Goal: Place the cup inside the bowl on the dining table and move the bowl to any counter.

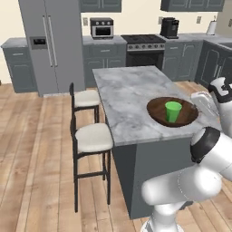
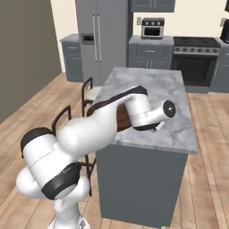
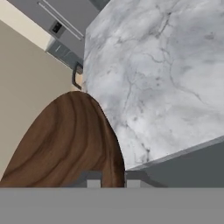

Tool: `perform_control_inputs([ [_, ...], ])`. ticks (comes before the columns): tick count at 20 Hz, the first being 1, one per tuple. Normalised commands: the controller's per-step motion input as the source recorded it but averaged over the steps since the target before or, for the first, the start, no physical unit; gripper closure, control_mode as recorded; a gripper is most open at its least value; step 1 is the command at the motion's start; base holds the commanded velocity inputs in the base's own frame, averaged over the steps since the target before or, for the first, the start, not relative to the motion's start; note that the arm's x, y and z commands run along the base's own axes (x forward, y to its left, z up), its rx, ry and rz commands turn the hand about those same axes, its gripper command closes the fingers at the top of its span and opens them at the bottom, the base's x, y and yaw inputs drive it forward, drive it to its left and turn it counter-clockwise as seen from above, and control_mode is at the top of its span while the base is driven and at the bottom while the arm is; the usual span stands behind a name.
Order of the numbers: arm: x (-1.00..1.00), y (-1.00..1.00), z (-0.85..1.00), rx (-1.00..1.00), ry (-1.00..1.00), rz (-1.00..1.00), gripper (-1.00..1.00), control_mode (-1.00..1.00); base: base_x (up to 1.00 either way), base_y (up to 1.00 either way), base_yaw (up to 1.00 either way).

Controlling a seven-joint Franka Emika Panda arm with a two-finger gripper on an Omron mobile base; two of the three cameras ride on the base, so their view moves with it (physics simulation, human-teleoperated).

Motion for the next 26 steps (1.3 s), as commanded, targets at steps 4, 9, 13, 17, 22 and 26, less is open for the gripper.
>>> perform_control_inputs([
  [4,0.0,0.0,0.0,0.0,0.0,0.0,1.0,1.0,-0.48,-0.29,0.0],
  [9,0.0,0.0,0.0,0.0,0.0,0.0,1.0,1.0,-0.09,-0.54,0.0],
  [13,0.0,0.0,0.0,0.0,0.0,0.0,1.0,1.0,0.0,-0.72,0.0],
  [17,0.0,0.0,0.0,0.0,0.0,0.0,1.0,1.0,0.0,-0.81,0.0],
  [22,0.0,0.0,0.0,0.0,0.0,0.0,1.0,1.0,0.0,-0.81,0.0],
  [26,0.0,0.0,0.0,0.0,0.0,0.0,1.0,1.0,0.0,-0.83,0.0],
])
